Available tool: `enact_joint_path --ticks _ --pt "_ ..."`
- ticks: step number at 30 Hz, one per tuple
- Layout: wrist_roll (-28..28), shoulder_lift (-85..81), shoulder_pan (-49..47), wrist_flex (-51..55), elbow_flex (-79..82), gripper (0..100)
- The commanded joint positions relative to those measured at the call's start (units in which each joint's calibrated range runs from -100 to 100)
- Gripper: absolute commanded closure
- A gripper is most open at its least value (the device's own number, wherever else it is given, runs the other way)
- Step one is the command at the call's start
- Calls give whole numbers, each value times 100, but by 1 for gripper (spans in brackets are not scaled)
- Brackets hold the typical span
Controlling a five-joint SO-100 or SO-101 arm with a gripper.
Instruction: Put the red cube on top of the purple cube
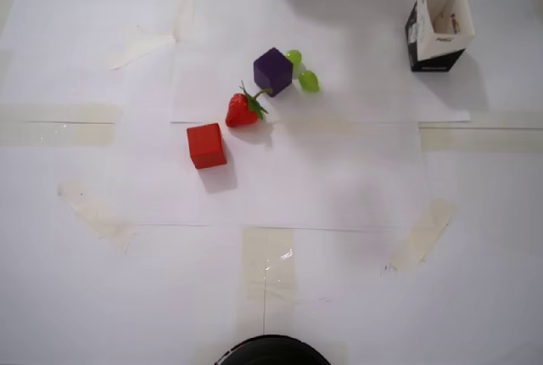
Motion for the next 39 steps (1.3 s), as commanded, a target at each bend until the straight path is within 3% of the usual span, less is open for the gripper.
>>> enact_joint_path --ticks 1,14,27,39 --pt "156 1315 143 387 -2199 100" --pt "449 4316 165 1106 -5954 100" --pt "547 6088 -33 2266 -8581 100" --pt "571 7137 -305 1996 -8945 100"
